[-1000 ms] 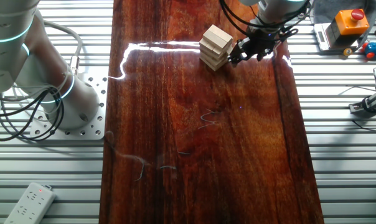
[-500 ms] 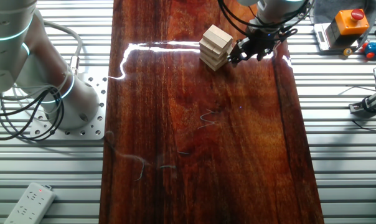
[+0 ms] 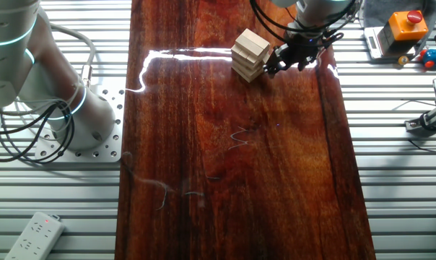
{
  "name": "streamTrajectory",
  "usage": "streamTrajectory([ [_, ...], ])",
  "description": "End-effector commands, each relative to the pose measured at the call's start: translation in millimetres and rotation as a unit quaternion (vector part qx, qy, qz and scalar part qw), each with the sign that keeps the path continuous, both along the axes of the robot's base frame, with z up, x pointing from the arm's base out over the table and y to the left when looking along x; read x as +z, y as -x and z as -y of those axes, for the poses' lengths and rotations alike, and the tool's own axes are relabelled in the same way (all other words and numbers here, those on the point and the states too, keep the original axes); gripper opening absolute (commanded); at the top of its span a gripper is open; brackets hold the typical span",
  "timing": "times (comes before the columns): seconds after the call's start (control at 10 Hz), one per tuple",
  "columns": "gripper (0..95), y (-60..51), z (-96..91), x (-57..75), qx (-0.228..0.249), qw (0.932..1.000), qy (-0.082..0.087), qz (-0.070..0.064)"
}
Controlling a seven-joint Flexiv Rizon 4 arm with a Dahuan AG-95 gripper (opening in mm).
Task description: Play Jenga
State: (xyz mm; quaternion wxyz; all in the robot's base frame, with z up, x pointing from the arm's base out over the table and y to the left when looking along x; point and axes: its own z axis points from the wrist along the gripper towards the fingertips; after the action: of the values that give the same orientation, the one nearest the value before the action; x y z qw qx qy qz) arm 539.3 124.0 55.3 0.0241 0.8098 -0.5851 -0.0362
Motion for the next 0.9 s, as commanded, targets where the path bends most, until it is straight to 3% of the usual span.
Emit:
streamTrajectory([
  [0.1, 76.0, -1.0, -0.7, -0.6, 0.002, 1.0000, 0.002, -0.002],
  [0.6, 76.0, -1.0, -0.7, -0.6, -0.014, 0.9997, 0.020, 0.001],
  [0.9, 76.0, -1.0, -0.7, -0.6, -0.015, 0.9997, 0.020, 0.000],
])
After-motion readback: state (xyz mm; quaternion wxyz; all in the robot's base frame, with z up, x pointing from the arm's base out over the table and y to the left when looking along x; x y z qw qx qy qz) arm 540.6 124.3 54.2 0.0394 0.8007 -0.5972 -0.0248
